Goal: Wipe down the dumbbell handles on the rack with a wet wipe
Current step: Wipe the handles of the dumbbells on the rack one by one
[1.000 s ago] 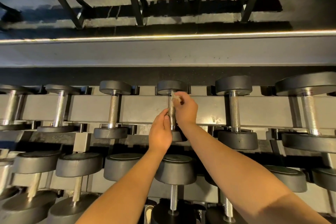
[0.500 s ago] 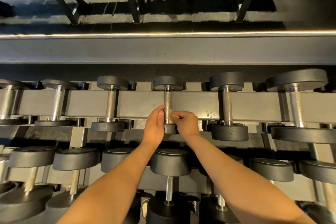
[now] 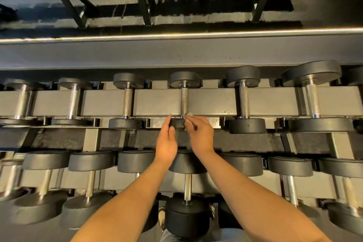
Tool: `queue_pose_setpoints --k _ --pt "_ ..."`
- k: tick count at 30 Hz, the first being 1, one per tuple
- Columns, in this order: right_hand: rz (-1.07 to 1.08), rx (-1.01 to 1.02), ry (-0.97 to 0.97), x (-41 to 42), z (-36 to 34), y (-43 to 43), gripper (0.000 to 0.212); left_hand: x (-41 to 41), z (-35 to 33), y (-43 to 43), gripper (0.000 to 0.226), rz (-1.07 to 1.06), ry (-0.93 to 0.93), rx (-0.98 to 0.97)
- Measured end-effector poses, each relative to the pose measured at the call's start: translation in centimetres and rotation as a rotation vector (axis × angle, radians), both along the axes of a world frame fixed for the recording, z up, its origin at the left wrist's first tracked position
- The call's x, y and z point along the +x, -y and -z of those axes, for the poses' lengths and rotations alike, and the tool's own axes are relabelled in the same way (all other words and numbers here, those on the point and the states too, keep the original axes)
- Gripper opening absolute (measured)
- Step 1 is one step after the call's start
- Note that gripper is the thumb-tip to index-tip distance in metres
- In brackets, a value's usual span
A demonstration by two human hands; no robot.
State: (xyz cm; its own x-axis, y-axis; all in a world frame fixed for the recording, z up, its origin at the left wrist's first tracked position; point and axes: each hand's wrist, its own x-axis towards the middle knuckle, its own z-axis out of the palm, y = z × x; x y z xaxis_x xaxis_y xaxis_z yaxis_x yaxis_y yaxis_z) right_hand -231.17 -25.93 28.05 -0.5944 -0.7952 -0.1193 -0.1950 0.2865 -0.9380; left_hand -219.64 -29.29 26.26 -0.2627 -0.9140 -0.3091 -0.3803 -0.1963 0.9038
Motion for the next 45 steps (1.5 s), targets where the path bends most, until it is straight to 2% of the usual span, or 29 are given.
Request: queue_pose_setpoints --k 4,5,7,9,11,15,20,22,25,28,30,32,34,35,38,40,42,45 --pt "-0.102 -0.025 -0.053 0.5 -0.6 0.3 0.029 -1.1 -0.4 0.8 0.044 0.145 0.008 -0.164" --pt "-0.094 -0.018 -0.029 0.3 -0.8 0.2 0.031 -1.9 -0.7 0.8 0.043 0.144 -0.061 -0.167" --pt "-0.066 -0.042 -0.036 -0.2 -0.8 0.0 0.033 -2.5 -0.6 1.0 0.041 0.128 -0.047 -0.189" --pt "-0.007 -0.056 -0.097 -0.7 -0.5 0.3 0.034 -2.6 -0.3 0.9 0.041 0.179 0.033 -0.343" --pt "-0.004 0.022 -0.125 -0.9 0.2 0.9 0.032 -2.2 0.2 0.7 0.037 0.205 0.114 -0.419" --pt "-0.024 0.104 -0.015 -0.4 1.4 1.2 0.029 -1.0 0.9 1.2 0.03 -0.016 0.202 -0.392" --pt "-0.01 0.07 0.077 -0.4 1.5 0.4 0.031 -2.0 1.5 2.1 0.036 -0.241 0.275 -0.111" --pt "-0.008 0.073 0.095 -0.5 1.3 0.2 0.032 -2.3 0.9 2.1 0.037 -0.243 0.276 -0.065" --pt "0.025 0.068 0.174 -0.9 1.1 0.0 0.031 -2.1 0.5 1.3 0.045 -0.111 0.158 -0.066" --pt "0.082 0.041 0.265 -1.5 0.8 -0.3 0.027 -2.1 1.3 0.1 0.052 0.071 0.195 -0.214" --pt "0.112 0.024 0.214 -1.9 1.0 -0.8 0.025 -2.8 1.9 -0.5 0.055 0.232 0.301 -0.381" --pt "0.163 0.033 0.244 -2.5 1.5 -1.4 0.026 -4.1 2.3 -1.0 0.06 0.393 0.514 -0.501" --pt "0.179 0.053 0.316 -2.9 1.9 -1.9 0.026 -5.4 1.9 -1.6 0.061 0.444 0.657 -0.5" --pt "0.168 0.049 0.34 -3.1 2.1 -2.0 0.026 -5.7 2.0 -1.8 0.058 0.452 0.622 -0.443" --pt "0.09 0.007 0.343 -3.2 2.0 -1.7 0.029 -4.9 1.2 -1.3 0.048 0.315 0.231 -0.287" --pt "0.025 -0.013 0.243 -2.7 2.0 -1.1 0.029 -3.7 0.6 -1.1 0.061 0.312 0.304 -0.429" --pt "-0.001 -0.035 0.138 -2.1 2.0 -0.6 0.028 -2.8 1.2 -0.3 0.064 0.307 0.342 -0.518" --pt "0.077 -0.036 0.159 -2.2 2.5 -0.7 0.026 -2.9 1.8 -0.2 0.061 0.316 0.379 -0.569"
